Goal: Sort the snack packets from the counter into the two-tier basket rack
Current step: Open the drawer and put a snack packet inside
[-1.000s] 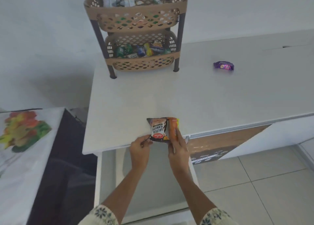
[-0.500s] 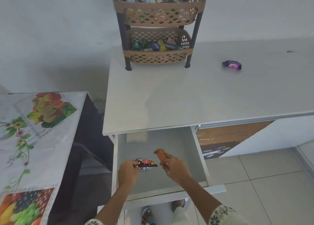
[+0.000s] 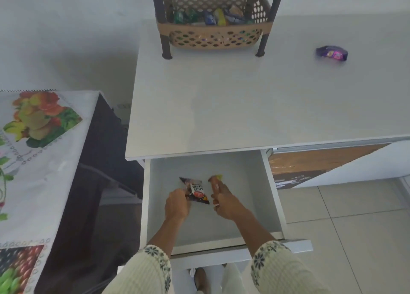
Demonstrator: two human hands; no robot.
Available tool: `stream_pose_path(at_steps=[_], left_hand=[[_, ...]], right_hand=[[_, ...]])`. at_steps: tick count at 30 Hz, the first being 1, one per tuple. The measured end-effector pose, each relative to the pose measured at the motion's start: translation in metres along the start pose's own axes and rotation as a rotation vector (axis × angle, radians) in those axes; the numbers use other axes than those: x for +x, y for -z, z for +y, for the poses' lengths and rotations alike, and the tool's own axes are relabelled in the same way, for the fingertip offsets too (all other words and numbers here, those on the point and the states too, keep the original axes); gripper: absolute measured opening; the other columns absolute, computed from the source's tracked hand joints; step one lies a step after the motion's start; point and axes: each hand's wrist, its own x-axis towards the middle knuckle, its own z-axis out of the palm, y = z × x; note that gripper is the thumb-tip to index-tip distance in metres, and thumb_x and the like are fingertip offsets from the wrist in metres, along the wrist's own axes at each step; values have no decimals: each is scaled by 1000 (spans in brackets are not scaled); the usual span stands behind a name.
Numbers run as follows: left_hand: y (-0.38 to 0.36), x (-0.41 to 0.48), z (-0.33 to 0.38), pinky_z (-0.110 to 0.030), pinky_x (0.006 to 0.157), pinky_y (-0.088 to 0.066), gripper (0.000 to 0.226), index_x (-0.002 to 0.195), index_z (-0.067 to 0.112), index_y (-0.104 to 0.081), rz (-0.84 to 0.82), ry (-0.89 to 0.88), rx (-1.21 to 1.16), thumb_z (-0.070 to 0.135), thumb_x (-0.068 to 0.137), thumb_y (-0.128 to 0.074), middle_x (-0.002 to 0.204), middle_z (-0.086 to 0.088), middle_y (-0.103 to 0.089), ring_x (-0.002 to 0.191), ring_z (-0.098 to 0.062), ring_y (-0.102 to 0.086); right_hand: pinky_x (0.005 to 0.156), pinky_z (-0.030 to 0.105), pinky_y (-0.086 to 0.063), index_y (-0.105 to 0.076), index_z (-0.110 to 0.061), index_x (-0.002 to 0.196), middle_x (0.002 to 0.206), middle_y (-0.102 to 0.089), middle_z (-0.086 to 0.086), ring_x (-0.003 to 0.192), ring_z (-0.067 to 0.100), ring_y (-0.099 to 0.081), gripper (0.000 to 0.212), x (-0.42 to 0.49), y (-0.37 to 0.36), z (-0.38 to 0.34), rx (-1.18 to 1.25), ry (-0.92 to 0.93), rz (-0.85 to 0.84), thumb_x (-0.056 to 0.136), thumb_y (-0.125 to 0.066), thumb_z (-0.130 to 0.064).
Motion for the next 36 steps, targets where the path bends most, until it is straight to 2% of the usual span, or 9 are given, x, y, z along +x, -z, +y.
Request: stream_pose_path(at_steps=[2,5,9,11,15,18,23,30,36], left_hand=[[-4,4,-4,-35,99,-47,45,133,15,-60,-105,0,-8,1,92,-48,127,-15,-63,117,-31,-58],[-5,5,-8,-32,109,-36,54,144,15,-45,-248,-8,28,1,92,-47,143,-12,-50,133,-27,-45],[3,-3,0,-31,106,-40,51,143,17,-46,-231,-37,20,4,93,-47,141,-13,-52,129,-28,-49],[11,-10,11,-35,100,-46,46,139,19,-52,-166,-96,26,7,95,-47,135,-13,-57,121,-29,-55],[33,-24,43,-35,83,-52,41,127,26,-62,-12,-254,61,10,93,-47,120,-6,-64,105,-28,-62],[48,-30,72,-27,73,-43,35,116,29,-65,87,-379,92,13,90,-49,111,3,-65,98,-22,-63],[73,-26,127,-33,74,-50,28,112,26,-64,208,-549,105,19,96,-43,108,3,-65,94,-22,-64],[97,5,200,-37,76,-53,32,117,25,-65,265,-635,167,17,95,-44,113,3,-65,93,-24,-65],[87,53,282,-37,79,-53,33,119,24,-64,258,-682,232,17,94,-44,114,2,-65,95,-23,-64]], right_hand=[[118,38,-25,-14,-18,155,162,-8,2,147,26,-19,81,5,-3,7,-28,-2,-68,88,-55,1],[121,36,-14,-33,-16,150,163,1,-1,150,24,-5,67,8,-3,13,-156,31,-127,89,-59,-5],[118,39,-25,-33,-13,150,163,-7,0,147,26,-20,73,-1,8,5,-85,17,-144,86,-67,-7],[111,37,-38,-43,-12,145,161,-15,0,140,28,-36,69,-7,18,-2,-127,29,-118,82,-71,-9],[101,37,-46,-62,-19,125,142,-51,6,129,30,-50,45,-26,46,-24,-151,89,108,85,-52,-4],[85,35,-51,-69,-20,111,113,-67,4,103,27,-63,33,-41,72,-41,-79,136,276,87,-49,-10],[70,28,-47,-69,-22,109,101,-72,0,91,24,-65,32,-58,120,-48,-127,197,524,90,-44,-15],[71,29,-43,-67,-21,109,100,-68,0,90,24,-64,26,-51,187,-24,-97,135,753,92,-49,-15],[74,33,-51,-66,-17,113,115,-62,3,110,21,-55,28,-14,259,24,-94,66,877,91,-50,-8]])
